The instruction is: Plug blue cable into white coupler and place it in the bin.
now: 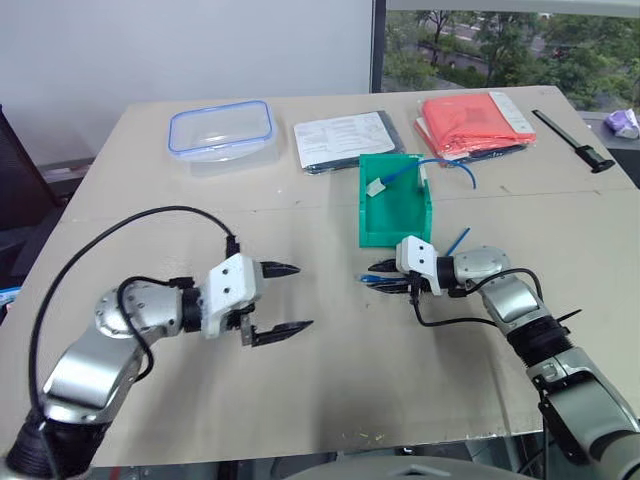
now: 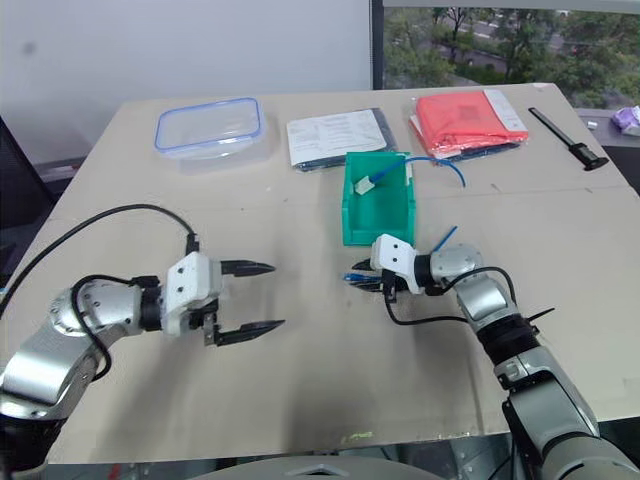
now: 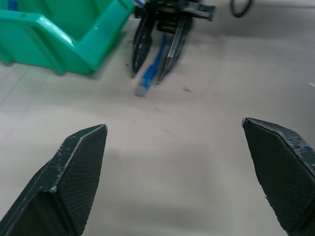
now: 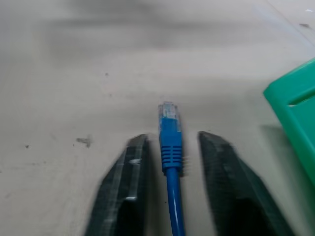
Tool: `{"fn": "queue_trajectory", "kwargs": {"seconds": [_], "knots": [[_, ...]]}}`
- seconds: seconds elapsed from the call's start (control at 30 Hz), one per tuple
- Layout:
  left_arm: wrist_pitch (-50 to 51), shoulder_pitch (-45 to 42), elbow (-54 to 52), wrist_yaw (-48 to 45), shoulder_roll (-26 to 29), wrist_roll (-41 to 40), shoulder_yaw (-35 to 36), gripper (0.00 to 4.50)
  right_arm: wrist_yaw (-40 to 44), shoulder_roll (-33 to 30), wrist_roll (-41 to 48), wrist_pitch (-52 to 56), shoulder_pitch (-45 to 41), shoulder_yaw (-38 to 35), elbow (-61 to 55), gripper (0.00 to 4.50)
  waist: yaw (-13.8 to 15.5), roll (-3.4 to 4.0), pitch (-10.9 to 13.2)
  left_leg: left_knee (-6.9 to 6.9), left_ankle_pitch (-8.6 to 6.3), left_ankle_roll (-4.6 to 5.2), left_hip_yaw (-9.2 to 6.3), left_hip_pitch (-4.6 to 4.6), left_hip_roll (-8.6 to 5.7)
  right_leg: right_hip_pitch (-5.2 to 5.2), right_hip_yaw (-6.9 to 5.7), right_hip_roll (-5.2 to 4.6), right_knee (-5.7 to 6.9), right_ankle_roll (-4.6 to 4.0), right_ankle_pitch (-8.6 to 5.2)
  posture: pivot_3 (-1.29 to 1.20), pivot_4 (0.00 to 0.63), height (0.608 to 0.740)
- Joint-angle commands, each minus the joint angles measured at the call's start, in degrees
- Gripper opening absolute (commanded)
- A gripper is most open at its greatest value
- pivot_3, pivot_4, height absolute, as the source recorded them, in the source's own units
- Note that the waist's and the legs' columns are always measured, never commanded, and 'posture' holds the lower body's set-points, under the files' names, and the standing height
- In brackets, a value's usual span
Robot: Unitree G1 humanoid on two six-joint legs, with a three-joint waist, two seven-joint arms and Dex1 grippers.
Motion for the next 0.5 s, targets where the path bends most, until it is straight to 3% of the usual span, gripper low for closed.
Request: {"fn": "queue_trajectory", "kwargs": {"seconds": [0.03, 0.1, 0.13, 0.33, 0.5], "knots": [[1.9, -5.2, 2.3, 0.3, -1.7, 3.0, -5.0, 4.50, -0.1, -3.3, 5.1, 2.9, 3.5, -5.9, -8.6, 3.33, 0.1, 0.00, 0.0, 0.00, 0.00, 0.00, 0.00, -0.01, 0.00, -0.02, 0.00, 0.00, 0.01, 0.00, 0.00, 0.00, 0.150, 0.740], [2.9, -8.6, 4.2, 0.2, -3.0, 4.1, -7.4, 4.50, -0.5, -5.3, 7.1, 5.0, 6.7, -8.3, -12.8, 4.35, 0.3, 0.00, 0.0, 0.01, 0.00, 0.00, -0.02, -0.05, 0.00, -0.04, -0.03, 0.00, 0.02, 0.00, 0.00, 0.00, 0.150, 0.740], [3.1, -10.5, 5.6, 0.0, -4.0, 4.7, -8.7, 4.50, -0.6, -6.5, 8.3, 6.2, 8.7, -9.5, -15.0, 4.48, 0.4, -0.01, 0.0, 0.02, 0.00, 0.00, -0.03, -0.06, 0.00, -0.05, -0.03, 0.01, 0.02, 0.00, 0.00, 0.00, 0.150, 0.740], [-1.7, -20.4, 18.4, -4.7, -9.3, 10.4, -16.7, 4.50, -4.0, -11.2, 11.1, 9.2, 21.8, -16.1, -22.3, 4.48, 0.0, -0.06, 0.0, 0.09, -0.10, 0.18, 0.02, -0.04, 0.00, -0.03, -0.03, 0.04, 0.13, 0.01, 0.00, 0.00, 0.150, 0.740], [-5.7, -26.4, 28.7, -8.6, -13.5, 13.7, -20.8, 4.50, -8.8, -10.0, 11.4, 7.6, 26.5, -19.7, -22.8, 4.48, -0.1, -0.09, 0.1, 0.24, -0.13, 0.24, 0.23, 0.03, 0.04, -0.03, 0.01, 0.17, 0.30, 0.03, 0.01, 0.00, 0.150, 0.740]]}}
